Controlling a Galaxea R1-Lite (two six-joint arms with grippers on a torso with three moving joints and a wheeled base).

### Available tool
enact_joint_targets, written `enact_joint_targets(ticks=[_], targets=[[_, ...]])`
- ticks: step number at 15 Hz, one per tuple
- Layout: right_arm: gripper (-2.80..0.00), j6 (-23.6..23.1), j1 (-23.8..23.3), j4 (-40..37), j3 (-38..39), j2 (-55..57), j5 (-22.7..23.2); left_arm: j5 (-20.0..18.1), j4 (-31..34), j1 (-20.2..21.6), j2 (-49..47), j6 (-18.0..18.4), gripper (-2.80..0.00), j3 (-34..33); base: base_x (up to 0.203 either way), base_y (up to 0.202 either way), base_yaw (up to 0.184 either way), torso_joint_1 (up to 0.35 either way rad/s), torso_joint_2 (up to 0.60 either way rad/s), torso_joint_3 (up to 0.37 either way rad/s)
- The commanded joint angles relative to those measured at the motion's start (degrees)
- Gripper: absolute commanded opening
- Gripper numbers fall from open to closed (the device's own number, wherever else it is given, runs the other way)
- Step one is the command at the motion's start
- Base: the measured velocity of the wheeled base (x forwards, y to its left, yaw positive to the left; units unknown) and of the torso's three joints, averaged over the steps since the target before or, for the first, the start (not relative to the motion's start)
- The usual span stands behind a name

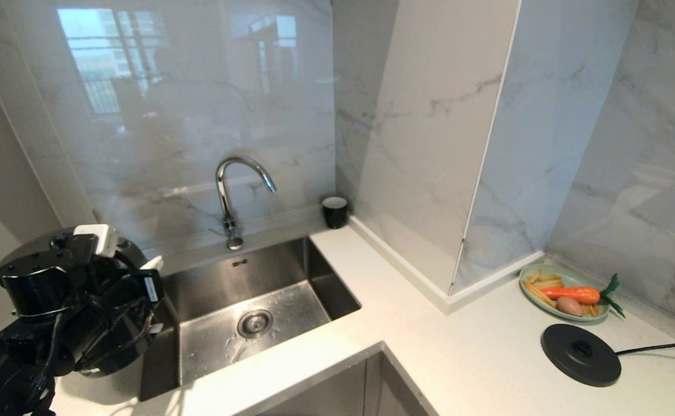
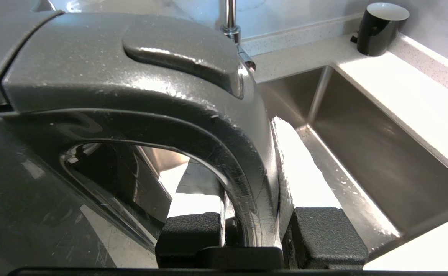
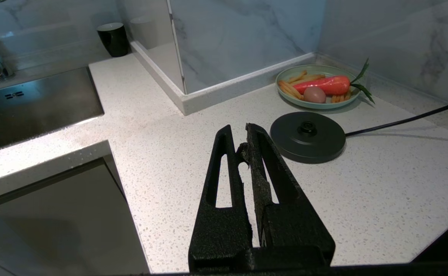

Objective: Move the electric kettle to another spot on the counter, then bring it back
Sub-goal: Place it on the power base

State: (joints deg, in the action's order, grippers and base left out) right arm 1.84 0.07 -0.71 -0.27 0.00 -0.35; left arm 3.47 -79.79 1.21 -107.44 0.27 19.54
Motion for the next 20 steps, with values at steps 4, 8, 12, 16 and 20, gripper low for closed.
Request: enact_joint_targets(ticks=[4,8,12,16,20], targets=[[-2.8,0.0,0.01,-0.01,0.0,0.08,0.0,0.04,-0.46,-0.15,-0.05,0.0,-2.8,-0.29,0.0,0.0,0.0,0.0,0.0,0.0],[-2.8,0.0,0.01,0.0,0.0,0.08,0.0,0.04,-0.46,-0.15,0.03,0.0,-2.8,-0.38,0.0,0.0,0.0,0.0,0.0,0.0],[-2.8,0.0,0.01,0.0,0.0,0.03,0.0,0.04,-0.46,-0.15,-0.05,0.0,-2.8,-0.29,0.0,0.0,0.0,0.0,0.0,0.0],[-2.8,0.0,0.01,-0.04,0.0,0.04,0.0,-0.05,-0.46,-0.24,-0.05,0.0,-2.8,-0.21,0.003,0.004,-0.093,0.002,0.0,0.002],[-2.8,0.0,0.01,0.0,0.0,0.0,0.0,-0.12,-0.58,-0.72,0.33,-0.09,-2.8,-1.57,0.001,0.008,-0.166,0.0,0.01,0.002]])
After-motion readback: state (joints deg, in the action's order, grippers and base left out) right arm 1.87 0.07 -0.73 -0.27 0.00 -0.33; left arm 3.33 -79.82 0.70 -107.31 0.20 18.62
